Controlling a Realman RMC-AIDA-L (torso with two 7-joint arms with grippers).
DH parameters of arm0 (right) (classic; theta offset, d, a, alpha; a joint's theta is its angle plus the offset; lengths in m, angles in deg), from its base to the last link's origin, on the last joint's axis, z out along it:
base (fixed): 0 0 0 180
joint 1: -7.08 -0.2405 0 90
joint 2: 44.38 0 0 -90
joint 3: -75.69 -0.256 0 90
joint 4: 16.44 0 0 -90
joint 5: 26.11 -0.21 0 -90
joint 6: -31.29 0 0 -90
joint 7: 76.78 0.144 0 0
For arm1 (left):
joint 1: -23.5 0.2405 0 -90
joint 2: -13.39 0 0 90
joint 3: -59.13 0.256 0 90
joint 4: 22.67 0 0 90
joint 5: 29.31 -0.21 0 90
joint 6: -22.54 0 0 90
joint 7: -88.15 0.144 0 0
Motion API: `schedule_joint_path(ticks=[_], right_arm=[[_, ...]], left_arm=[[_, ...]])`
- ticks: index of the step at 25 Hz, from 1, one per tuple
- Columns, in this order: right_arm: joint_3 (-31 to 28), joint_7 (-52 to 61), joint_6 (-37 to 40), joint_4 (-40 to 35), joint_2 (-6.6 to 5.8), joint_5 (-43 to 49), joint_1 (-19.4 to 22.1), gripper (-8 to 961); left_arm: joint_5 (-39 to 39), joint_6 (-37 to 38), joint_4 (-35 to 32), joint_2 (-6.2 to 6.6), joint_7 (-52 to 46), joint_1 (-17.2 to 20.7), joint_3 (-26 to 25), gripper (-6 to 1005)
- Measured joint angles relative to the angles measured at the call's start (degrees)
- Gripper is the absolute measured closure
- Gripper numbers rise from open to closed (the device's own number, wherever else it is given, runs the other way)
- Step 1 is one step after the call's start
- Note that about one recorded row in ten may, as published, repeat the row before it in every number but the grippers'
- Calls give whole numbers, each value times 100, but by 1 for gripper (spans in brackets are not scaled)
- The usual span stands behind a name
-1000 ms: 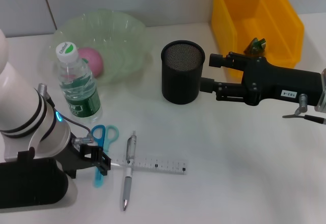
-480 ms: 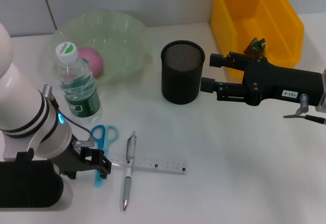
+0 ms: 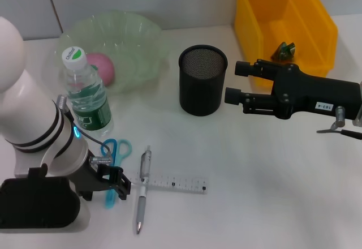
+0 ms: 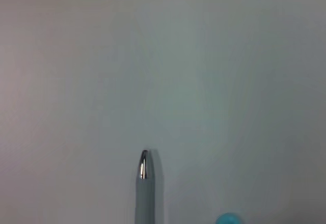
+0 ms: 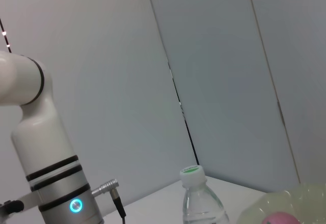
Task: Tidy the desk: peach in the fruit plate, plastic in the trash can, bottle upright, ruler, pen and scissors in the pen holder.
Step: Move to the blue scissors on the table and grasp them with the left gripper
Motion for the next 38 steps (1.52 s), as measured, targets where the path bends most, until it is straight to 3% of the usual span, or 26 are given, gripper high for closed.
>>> schedule_joint_path(ticks=[28,38], right_arm=[[13,69,-45,17,-2,0,-16,128],[3,63,-68,34,4,3,-75,129]], left_arm=[[41,-47,440,99,-43,-261,170,316],[-28,-60,426,205,-230,-223,248,316]])
